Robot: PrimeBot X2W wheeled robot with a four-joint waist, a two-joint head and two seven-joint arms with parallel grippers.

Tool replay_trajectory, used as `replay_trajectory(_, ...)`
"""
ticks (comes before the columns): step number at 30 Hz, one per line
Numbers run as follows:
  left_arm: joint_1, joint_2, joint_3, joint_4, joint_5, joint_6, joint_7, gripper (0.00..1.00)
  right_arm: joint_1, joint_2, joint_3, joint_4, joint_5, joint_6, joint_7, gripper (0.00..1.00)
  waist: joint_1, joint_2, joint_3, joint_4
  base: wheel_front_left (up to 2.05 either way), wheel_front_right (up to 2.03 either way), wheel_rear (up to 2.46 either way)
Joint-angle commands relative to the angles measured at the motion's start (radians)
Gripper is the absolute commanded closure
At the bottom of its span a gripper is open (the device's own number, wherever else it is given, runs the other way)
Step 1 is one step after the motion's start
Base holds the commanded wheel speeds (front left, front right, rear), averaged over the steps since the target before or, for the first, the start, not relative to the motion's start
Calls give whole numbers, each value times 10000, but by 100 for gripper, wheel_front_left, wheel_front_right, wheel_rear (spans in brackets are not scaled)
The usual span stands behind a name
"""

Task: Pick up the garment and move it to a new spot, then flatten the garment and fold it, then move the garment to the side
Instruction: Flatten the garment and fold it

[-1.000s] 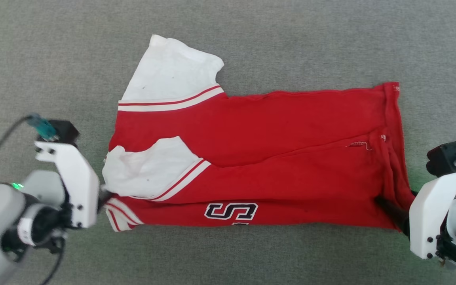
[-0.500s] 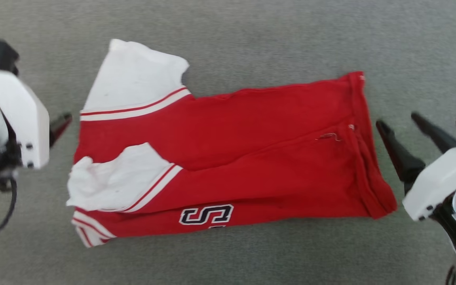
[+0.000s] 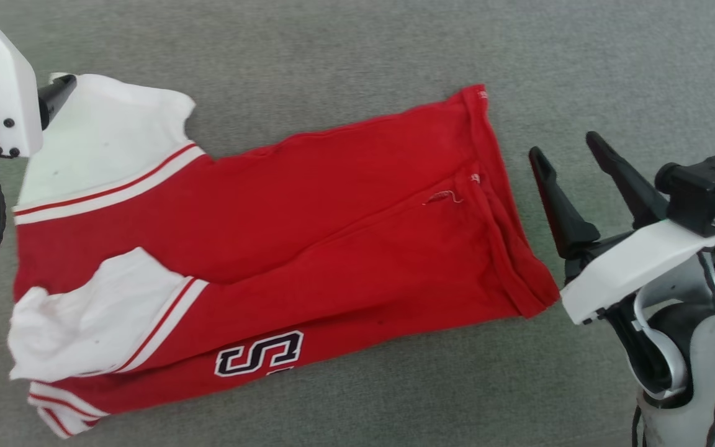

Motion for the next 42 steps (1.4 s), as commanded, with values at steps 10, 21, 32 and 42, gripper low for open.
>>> replay_trajectory(10, -836, -1033, -610, 3039, 203, -402, 775, 0, -150, 2, 360, 86, 291, -4, 223, 0, 0, 0, 103, -343, 0, 0, 0)
replay_trajectory(21, -1219, -2007, -807, 4400, 146, -862, 746, 100, -1414, -431, 515, 962, 705, -2, 2266, 0, 0, 0, 123, 15, 0, 0, 0)
replay_trajectory(32, -2026, -3019, -988, 5209, 251, -1475, 167, 100, -4414, -1227, 1217, 4164, 1272, -4, 4626, 0, 0, 0, 278, 732, 0, 0, 0)
replay_trajectory(42, -2404, -3624, -1104, 5947, 270, -1806, -264, 100, -5837, -1322, 2830, 6921, 1922, -1, 6214, 100, 0, 0, 335, 1120, 0, 0, 0)
